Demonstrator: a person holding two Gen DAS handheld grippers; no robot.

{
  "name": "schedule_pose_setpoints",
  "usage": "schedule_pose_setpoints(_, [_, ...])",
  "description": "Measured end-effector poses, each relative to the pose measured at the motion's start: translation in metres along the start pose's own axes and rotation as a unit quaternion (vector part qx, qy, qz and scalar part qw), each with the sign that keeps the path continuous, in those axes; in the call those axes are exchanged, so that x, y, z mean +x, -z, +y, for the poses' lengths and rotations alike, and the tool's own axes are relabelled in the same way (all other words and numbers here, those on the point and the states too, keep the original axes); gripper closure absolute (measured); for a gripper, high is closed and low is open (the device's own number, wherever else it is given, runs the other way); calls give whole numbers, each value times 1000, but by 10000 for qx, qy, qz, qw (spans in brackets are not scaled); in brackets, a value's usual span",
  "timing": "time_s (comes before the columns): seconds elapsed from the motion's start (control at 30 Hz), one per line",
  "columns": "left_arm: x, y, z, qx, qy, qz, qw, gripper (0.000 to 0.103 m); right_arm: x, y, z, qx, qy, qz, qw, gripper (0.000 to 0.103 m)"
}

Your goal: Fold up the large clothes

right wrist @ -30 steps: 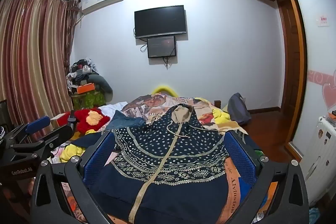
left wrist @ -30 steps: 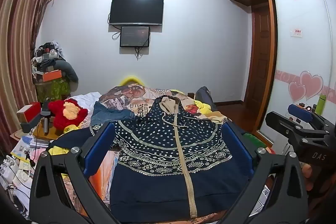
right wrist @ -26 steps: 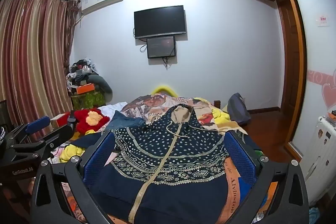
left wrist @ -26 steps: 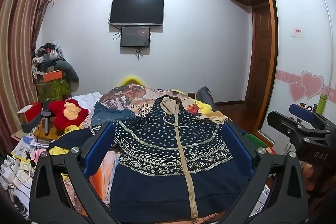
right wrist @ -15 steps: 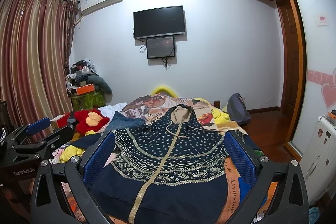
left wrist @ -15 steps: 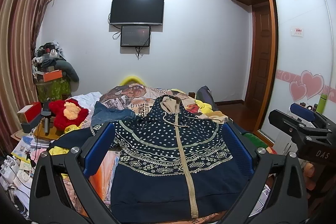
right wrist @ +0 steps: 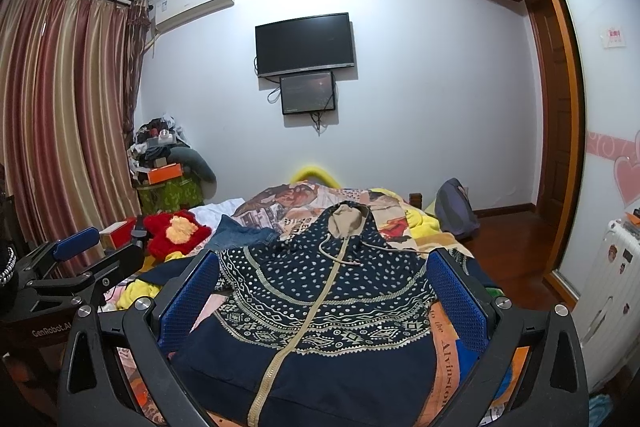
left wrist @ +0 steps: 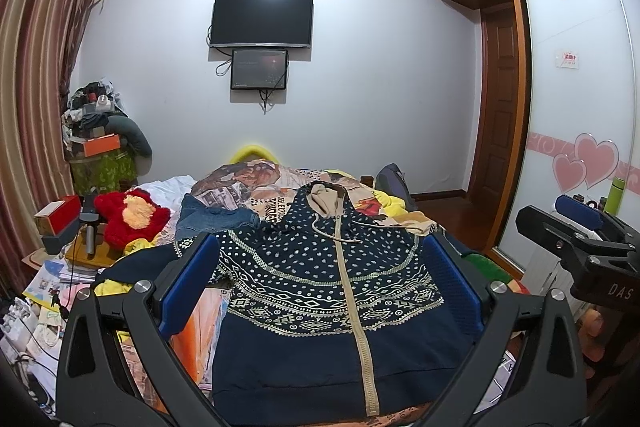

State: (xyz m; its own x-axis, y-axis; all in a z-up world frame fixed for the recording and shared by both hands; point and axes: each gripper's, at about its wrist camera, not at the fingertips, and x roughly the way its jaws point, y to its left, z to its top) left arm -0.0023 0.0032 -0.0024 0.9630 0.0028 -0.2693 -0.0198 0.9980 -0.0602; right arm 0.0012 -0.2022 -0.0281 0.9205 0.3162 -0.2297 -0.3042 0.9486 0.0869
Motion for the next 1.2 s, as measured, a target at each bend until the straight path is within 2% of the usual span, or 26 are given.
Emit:
schedule_pose_setpoints(0.47, [7, -5, 0, 84, -67, 16, 9999, 1, 3, -1, -2, 0, 36, 50, 10000, 0])
schedule_pose_setpoints(0.77, [25, -9, 19, 60, -293, -82, 9995, 0, 35, -8, 1, -74, 61, 262, 9996, 0])
schedule_pose_setpoints(0.9, [55, -12, 43, 42, -720, -149, 9973, 0, 64, -12, 6, -198, 66, 378, 9991, 0])
schedule_pose_setpoints(0.97, [68, -15, 56, 182, -855, -250, 9959, 0, 82, -15, 10, -308, 88, 409, 9986, 0])
schedule_pose_setpoints(1.03, [94, -18, 78, 205, -1004, -168, 9946, 0, 102, -16, 14, -411, 125, 433, 9981, 0])
schedule_pose_setpoints(1.1, [113, -18, 95, 299, -1224, 94, 9920, 0, 126, -17, 18, -509, 121, 452, 9976, 0])
schedule_pose_setpoints(1.2, [152, -12, 133, 86, -1493, 561, 9872, 0, 169, -17, 24, -639, 1, 538, 9965, 0])
